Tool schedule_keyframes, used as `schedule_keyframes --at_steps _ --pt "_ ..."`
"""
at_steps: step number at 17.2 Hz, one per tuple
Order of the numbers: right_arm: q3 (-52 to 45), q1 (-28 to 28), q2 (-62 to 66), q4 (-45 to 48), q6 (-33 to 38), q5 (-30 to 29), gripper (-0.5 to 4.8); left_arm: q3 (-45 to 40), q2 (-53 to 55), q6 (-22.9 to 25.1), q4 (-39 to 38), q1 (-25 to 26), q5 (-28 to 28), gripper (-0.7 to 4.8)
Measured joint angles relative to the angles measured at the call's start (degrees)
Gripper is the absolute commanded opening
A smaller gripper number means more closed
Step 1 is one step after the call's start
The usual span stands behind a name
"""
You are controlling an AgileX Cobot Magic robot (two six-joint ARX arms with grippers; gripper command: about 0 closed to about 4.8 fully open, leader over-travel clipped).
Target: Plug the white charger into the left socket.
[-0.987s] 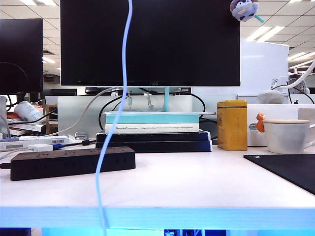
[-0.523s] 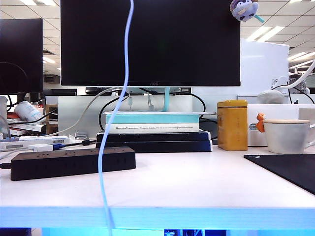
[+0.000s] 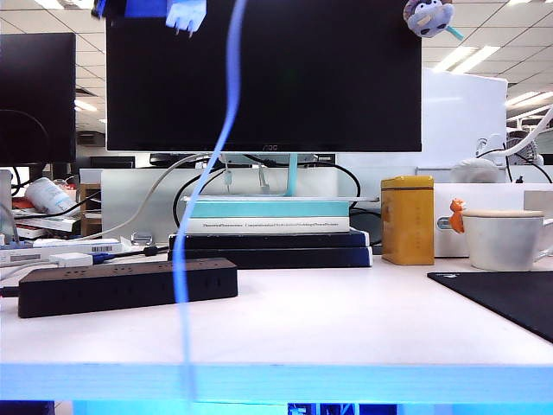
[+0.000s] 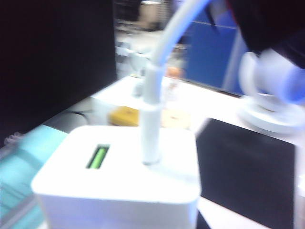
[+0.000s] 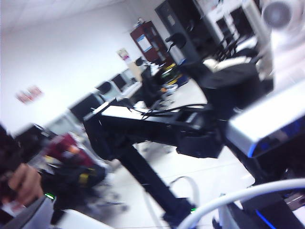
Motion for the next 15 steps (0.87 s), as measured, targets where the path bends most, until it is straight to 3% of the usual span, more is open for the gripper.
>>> schedule_keyframes --at_steps 6,12,15 --pt "-0.02 -6.45 0.15 2.51 -1.75 0.42 4.79 0.02 5.64 0.04 -0.66 9.09 16.83 1.75" --pt "0.0 -7.34 2.8 3.41 -4.85 0.44 4.79 0.02 16.17 1.62 0.09 8.35 19.67 1.75" --pt "0.0 -7.37 6.12 3.32 -4.96 -0.11 4.79 0.02 24.46 7.04 0.07 7.08 20.0 1.75"
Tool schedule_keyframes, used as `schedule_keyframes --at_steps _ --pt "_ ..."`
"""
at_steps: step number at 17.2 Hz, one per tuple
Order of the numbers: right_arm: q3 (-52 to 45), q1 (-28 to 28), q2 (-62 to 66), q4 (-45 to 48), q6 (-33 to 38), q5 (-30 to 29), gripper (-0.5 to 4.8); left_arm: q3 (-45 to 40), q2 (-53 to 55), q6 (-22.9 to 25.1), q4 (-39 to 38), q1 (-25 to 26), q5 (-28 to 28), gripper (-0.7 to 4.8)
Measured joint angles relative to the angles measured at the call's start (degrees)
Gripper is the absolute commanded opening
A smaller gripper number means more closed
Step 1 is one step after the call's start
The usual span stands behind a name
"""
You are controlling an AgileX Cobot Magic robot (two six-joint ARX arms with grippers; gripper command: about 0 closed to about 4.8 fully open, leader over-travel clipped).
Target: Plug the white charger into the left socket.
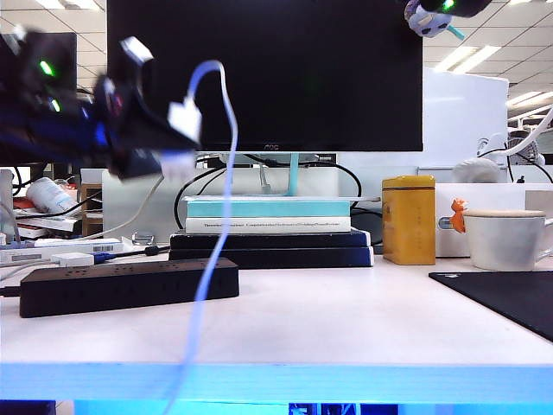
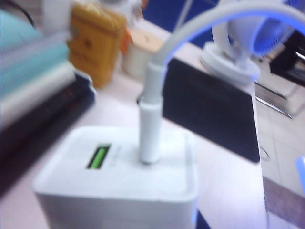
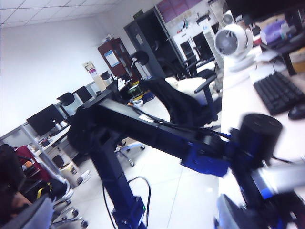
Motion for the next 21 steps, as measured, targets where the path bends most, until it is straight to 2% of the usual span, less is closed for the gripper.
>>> schedule_keyframes --at_steps 2,4,7,9,13,17,18,20,21 --pt "0.0 0.04 0.13 0.09 -0.5 -0.09 4.79 -0.61 2.43 1.31 0.15 -1.03 -0.46 1.75" --pt "0.02 -0.02 0.13 0.07 -0.77 -0.09 4.79 -4.5 2.62 4.83 2.97 -2.49 -3.76 1.78" --pt "0.04 -0.02 0.13 0.07 -1.01 -0.11 4.79 -9.55 3.32 5.64 14.38 -3.61 -7.96 1.78" --pt "0.04 0.04 0.13 0.11 -1.03 -0.11 4.79 -9.53 4.96 3.02 18.82 -4.2 -8.44 1.78" --pt "0.04 0.07 0.13 0.2 -1.03 -0.13 4.79 -9.53 8.26 -6.03 28.76 -6.54 -10.99 1.78" --pt "0.02 0.07 0.13 0.2 -1.03 -0.26 4.79 -10.1 9.05 -9.09 31.5 -7.28 -14.4 1.78" --pt "0.02 0.07 0.13 0.22 -1.03 -0.31 4.79 -13.16 9.05 -10.19 34.42 -7.26 -16.37 1.78" --pt "0.02 0.07 0.11 0.22 -1.03 -0.33 4.79 -19.74 9.07 -12.57 45.09 -7.26 -18.91 1.78" --pt "0.02 0.07 0.11 0.22 -1.03 -0.33 4.79 -20.02 9.07 -12.61 45.62 -7.23 -18.97 1.78"
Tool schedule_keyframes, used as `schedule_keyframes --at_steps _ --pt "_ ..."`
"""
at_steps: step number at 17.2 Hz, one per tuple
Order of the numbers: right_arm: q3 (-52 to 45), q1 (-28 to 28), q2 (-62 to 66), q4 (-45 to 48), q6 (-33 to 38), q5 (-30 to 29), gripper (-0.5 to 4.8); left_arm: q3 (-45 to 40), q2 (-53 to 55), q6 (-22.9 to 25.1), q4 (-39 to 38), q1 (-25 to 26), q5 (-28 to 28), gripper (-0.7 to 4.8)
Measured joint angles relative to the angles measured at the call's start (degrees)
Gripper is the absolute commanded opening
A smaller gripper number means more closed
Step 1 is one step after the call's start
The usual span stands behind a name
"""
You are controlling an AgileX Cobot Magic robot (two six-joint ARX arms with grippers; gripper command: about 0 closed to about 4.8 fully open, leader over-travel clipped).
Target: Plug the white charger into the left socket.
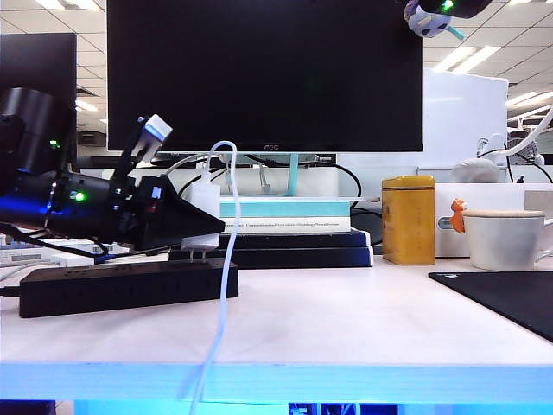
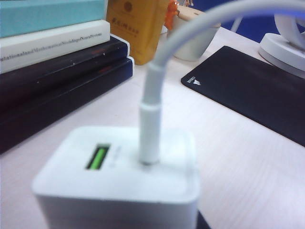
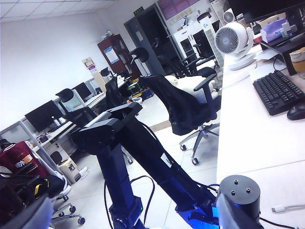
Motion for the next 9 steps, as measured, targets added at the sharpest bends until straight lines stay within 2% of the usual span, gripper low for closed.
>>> schedule_keyframes --at_steps 2,3,9 --pt "0.0 0.0 0.02 0.0 0.02 0.0 4.79 -0.04 0.09 -0.5 2.89 0.02 -0.15 1.77" --pt "0.0 0.0 0.02 0.0 0.04 0.0 4.79 0.0 0.09 -2.25 4.79 0.02 -0.11 1.77" --pt "0.0 0.0 0.02 0.92 0.04 0.0 4.79 0.11 0.09 -2.05 4.57 0.07 1.14 1.77"
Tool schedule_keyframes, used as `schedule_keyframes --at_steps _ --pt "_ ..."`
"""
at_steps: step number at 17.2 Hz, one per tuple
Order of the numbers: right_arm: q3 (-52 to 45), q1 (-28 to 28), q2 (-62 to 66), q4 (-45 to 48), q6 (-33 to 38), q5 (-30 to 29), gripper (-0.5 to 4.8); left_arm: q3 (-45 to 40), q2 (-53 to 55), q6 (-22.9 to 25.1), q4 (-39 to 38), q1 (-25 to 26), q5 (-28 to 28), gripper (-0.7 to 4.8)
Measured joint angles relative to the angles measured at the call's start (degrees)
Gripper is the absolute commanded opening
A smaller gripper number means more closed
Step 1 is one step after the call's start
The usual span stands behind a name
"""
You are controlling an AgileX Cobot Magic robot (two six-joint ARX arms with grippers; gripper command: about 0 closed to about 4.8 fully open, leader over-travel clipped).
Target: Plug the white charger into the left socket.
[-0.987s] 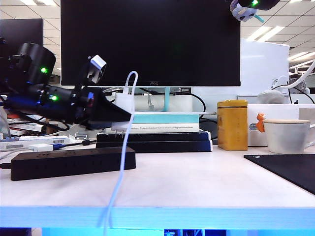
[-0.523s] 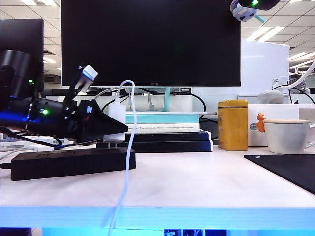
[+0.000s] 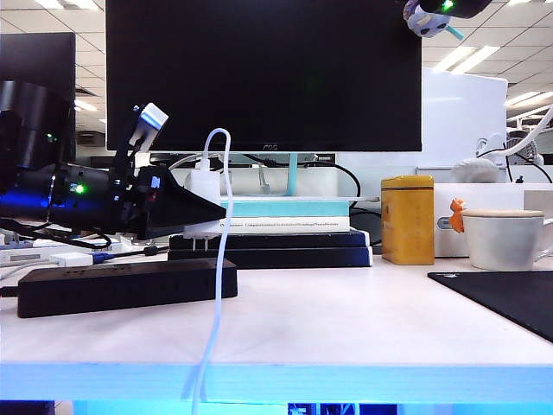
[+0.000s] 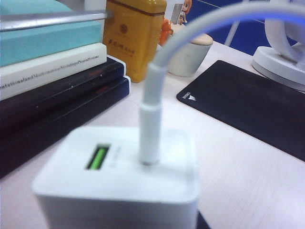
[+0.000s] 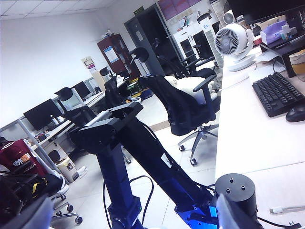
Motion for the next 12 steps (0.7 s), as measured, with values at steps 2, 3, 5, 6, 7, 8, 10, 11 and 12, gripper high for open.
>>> schedule_keyframes --at_steps 2,3,5,6,7,8,10,11,12 --pt "0.0 0.0 0.0 0.0 0.02 0.0 4.79 0.0 0.0 1.62 -1.46 -0.92 -3.52 1.76" --pt "0.0 0.0 0.0 0.0 0.0 0.0 4.79 0.0 0.0 2.08 -1.99 -1.64 -4.9 1.76" --pt "0.02 0.0 0.0 0.0 0.0 0.0 4.79 0.0 0.0 2.54 -2.45 -2.27 -4.9 1.76" --pt "0.02 0.0 -0.02 0.0 0.15 0.0 4.79 0.0 0.0 3.23 -3.02 -2.23 -5.25 1.77" --pt "0.02 0.0 0.0 0.02 0.35 0.0 4.79 0.02 0.0 3.63 -3.17 -2.21 -6.23 1.76" --pt "0.02 0.0 0.0 0.02 0.39 0.0 4.79 0.02 0.02 3.78 -3.13 -2.21 -6.43 1.76" --pt "0.02 0.0 -0.02 0.04 0.42 0.0 4.79 0.04 0.57 3.78 -2.29 -2.23 -6.4 1.76" --pt "0.02 0.0 -0.02 0.04 0.44 0.0 4.79 0.26 1.31 3.78 -1.44 -2.23 -6.38 1.76" --pt "0.02 0.0 -0.02 0.04 0.44 0.0 4.79 0.33 2.36 3.8 -1.05 -2.25 -6.36 1.76"
